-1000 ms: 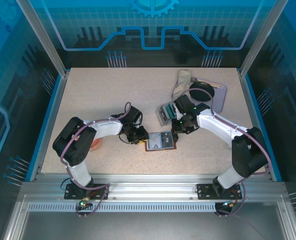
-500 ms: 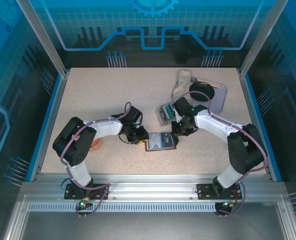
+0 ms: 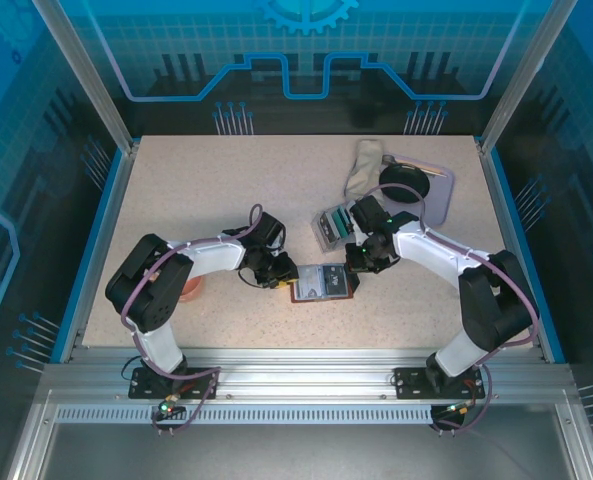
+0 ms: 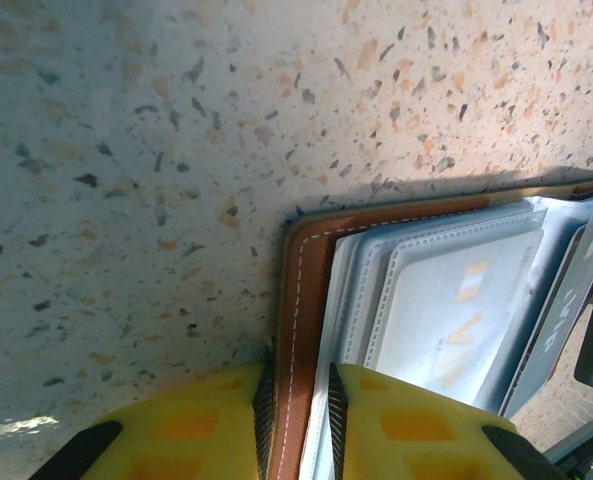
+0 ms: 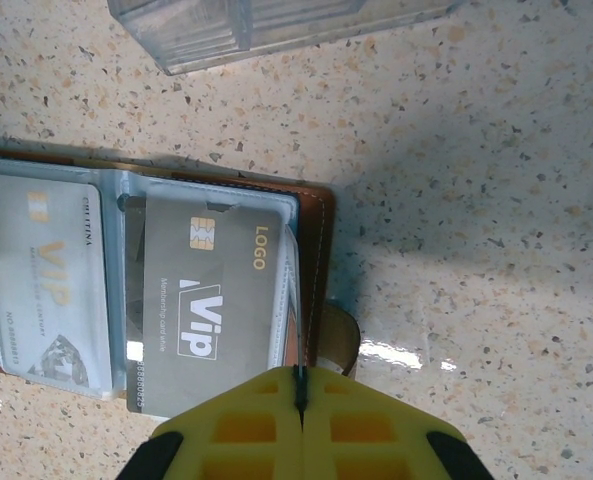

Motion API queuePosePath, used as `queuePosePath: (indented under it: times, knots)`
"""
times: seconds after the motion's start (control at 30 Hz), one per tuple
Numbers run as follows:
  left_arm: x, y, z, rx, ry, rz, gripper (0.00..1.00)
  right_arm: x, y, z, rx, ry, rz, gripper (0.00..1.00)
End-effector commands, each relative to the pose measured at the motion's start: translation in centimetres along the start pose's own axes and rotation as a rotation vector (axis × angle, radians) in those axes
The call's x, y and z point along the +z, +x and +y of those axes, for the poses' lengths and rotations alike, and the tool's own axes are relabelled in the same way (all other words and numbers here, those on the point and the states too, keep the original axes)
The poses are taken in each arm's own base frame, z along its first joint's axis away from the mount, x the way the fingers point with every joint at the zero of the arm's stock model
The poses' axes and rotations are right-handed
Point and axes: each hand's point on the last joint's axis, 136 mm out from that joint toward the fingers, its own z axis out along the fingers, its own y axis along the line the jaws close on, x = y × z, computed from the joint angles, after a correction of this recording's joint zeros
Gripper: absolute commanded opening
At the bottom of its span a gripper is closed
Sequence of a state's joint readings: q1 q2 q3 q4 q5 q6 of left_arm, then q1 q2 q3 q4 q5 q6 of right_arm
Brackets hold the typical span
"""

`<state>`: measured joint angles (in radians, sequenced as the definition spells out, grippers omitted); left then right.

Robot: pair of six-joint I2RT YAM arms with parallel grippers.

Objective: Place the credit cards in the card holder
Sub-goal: Flip over the card slot in the card holder.

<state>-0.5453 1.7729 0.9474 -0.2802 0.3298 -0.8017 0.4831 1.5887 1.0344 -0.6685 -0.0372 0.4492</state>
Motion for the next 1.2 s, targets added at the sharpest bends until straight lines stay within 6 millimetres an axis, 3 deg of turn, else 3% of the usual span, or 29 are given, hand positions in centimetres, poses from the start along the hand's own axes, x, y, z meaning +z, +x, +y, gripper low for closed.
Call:
queuePosePath:
  times: [0.0, 0.27, 0.6, 1.17]
  knots:
    - [-0.1, -0.2, -0.5, 0.034, -0.004, -0.007, 0.24, -0.7, 0.6, -0.4, 0.028, -0.007, -0.005, 0.0]
    - [0.0, -0.2, -0.4, 0.031, -0.004, -0.008, 0.24, -1.2, 0.3, 0.4, 0.042, -0.071, -0.023, 0.0]
    - [0.0, -0.2, -0.6, 0.034, 0.001, -0.005, 0.24, 0.1, 0.8, 0.3, 0.037, -0.064, 0.02, 0.0]
    - [-0.1, -0.3, -0.7, 0.034, 0.006, -0.01, 0.24, -3.5, 0.1, 4.3, 0.006, -0.268, -0.044, 0.0]
